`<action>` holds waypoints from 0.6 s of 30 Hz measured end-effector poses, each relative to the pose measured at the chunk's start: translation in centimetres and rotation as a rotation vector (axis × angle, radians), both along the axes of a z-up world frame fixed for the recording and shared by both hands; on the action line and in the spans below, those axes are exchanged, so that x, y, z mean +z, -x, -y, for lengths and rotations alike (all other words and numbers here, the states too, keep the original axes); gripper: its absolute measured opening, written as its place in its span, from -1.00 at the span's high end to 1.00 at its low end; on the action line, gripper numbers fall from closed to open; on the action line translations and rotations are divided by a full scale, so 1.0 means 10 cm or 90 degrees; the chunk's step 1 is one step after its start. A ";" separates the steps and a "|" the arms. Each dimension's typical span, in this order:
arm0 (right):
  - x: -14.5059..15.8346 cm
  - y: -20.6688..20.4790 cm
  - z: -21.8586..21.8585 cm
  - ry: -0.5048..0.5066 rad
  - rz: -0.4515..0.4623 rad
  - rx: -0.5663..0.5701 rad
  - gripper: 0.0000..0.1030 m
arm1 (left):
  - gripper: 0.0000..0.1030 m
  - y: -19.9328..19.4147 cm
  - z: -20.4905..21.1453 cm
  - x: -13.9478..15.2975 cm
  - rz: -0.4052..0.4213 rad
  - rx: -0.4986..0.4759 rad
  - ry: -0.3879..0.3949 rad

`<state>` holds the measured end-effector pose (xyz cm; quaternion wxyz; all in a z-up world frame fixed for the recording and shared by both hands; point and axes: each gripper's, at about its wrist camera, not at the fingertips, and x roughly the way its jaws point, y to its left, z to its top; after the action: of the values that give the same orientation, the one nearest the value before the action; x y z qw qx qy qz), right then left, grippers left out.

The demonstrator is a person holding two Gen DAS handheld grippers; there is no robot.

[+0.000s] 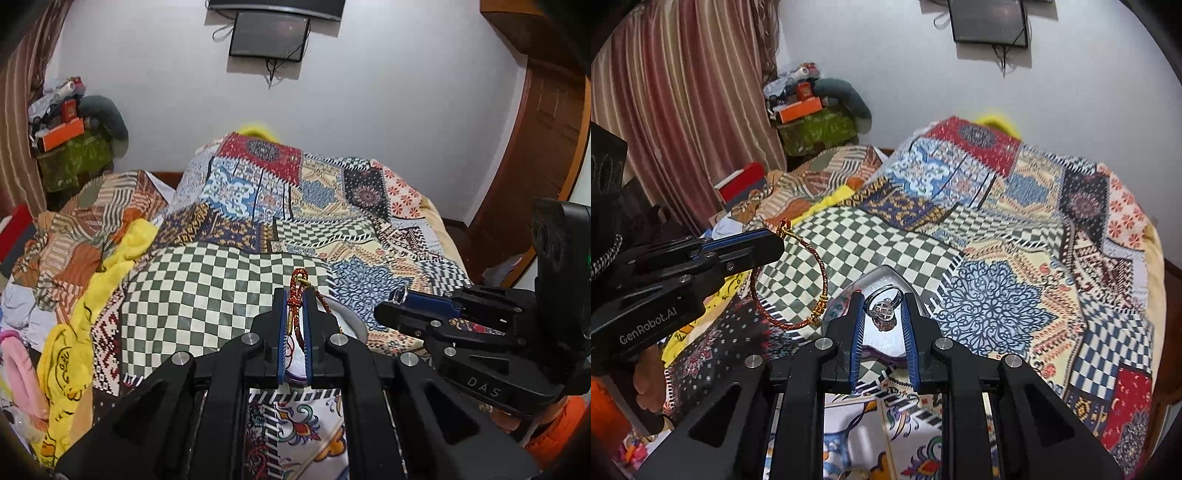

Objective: Organize jewelry
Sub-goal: 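Carry the bracelet and silver ring in both tools over the tin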

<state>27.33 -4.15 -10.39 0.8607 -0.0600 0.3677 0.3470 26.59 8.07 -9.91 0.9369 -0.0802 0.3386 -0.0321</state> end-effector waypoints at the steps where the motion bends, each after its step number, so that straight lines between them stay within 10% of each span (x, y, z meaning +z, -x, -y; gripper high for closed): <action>1: -0.02 -0.03 -0.02 0.004 -0.007 0.002 0.65 | 0.88 -0.05 -0.01 -0.05 -0.007 0.002 0.003; 18: -0.37 -0.27 -0.19 0.072 -0.078 0.042 0.65 | 0.88 -0.39 0.09 -0.50 -0.070 -0.032 -0.023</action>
<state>30.03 -2.22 -14.05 0.8199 -0.0992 0.4363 0.3572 30.45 7.15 -14.93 0.9170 -0.0565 0.3923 -0.0452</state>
